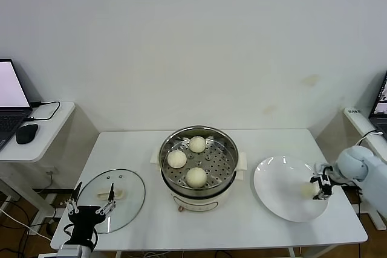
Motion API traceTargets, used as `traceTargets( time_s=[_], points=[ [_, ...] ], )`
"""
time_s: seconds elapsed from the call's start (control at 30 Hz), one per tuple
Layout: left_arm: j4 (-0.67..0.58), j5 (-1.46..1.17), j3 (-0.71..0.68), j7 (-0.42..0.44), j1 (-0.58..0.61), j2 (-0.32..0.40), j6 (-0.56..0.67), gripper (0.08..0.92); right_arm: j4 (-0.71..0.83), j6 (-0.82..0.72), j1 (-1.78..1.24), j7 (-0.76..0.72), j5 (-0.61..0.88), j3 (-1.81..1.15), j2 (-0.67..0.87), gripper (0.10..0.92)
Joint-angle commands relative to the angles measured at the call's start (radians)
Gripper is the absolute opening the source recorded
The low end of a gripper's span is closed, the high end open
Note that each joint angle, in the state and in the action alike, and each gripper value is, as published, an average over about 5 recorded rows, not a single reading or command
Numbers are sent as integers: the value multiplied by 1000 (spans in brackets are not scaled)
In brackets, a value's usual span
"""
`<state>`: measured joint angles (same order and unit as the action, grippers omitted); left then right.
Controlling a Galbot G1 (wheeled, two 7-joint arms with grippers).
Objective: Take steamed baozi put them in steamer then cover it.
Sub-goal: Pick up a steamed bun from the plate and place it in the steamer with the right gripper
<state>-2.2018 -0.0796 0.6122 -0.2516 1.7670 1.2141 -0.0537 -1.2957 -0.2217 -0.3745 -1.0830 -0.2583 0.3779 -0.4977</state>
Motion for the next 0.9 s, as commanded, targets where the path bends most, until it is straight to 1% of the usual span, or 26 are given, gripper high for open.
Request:
traceTargets(
  time_s=[0.03,0.17,0.3,0.5,0.67,0.77,0.9],
  points=[
    [-3,1,-1,0,0,0,-1,823,-85,-33,193,-7,107,123,60,602],
    [-8,3,-6,0,-2,1,-1,823,-139,-59,395,-9,189,289,85,602],
    [-16,3,-8,1,-3,-3,-2,823,-183,-88,644,-6,284,482,76,606],
    [-20,1,-5,1,-4,-7,-3,823,-265,-153,980,24,476,745,-13,615],
    [-20,0,0,1,-5,-11,-3,823,-320,-246,1094,86,642,849,-145,620],
    [-17,-1,3,1,-7,-11,-2,823,-336,-307,1107,144,738,876,-233,623],
    [-15,-1,5,1,-9,-7,-2,823,-334,-380,1068,212,810,881,-326,626]
  ],
)
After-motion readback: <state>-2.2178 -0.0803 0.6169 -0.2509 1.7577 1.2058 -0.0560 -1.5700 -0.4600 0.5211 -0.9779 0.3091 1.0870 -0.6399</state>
